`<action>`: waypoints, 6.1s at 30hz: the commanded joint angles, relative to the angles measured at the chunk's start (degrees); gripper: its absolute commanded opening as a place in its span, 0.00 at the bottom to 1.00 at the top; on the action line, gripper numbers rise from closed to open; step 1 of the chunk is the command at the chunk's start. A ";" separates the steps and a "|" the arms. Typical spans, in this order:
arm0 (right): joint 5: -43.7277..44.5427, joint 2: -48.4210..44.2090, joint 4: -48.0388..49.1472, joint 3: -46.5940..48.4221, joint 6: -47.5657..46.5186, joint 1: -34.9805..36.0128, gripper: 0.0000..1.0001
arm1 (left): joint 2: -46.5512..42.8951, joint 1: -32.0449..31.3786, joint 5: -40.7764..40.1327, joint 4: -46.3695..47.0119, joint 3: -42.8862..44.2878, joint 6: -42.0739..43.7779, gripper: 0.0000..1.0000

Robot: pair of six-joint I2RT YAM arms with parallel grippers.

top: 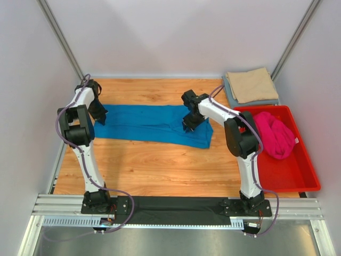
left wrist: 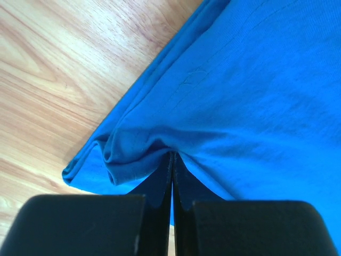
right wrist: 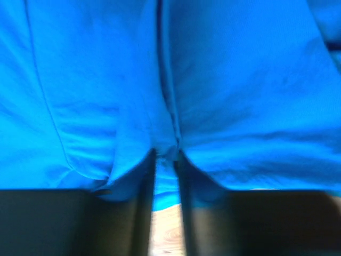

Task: Fold and stack the t-shirts
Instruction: Fold the tshirt

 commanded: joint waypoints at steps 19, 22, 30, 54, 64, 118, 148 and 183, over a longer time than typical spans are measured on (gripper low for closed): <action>-4.72 6.22 7.41 10.41 -8.93 -2.93 0.00 | 0.84 -0.26 -3.73 -2.16 3.85 0.90 0.00; -4.98 5.96 8.90 10.67 -9.99 -2.93 0.01 | 0.93 -0.26 -4.00 -1.98 4.02 1.08 0.00; -7.00 6.32 9.78 13.67 -14.20 -3.72 0.24 | 1.89 -0.26 -6.81 -3.39 4.82 2.31 0.02; -3.05 -1.16 7.59 -2.25 -36.25 -8.38 0.29 | 3.13 0.00 -15.15 -7.95 5.17 5.03 0.30; -0.85 8.41 4.43 10.05 -45.31 -11.02 0.31 | -3.64 0.79 -14.90 -8.84 7.98 4.68 0.41; -4.63 19.40 5.83 32.11 -57.36 -15.06 0.32 | -5.39 -0.79 -9.98 -3.74 -7.57 5.12 0.04; -11.39 0.07 0.02 8.05 -31.70 -14.89 0.38 | -11.21 -7.47 3.39 -4.44 -10.83 6.18 0.31; -9.90 2.28 1.61 23.18 -47.54 -19.19 0.40 | -12.01 -12.92 4.52 -6.20 -17.16 8.82 0.29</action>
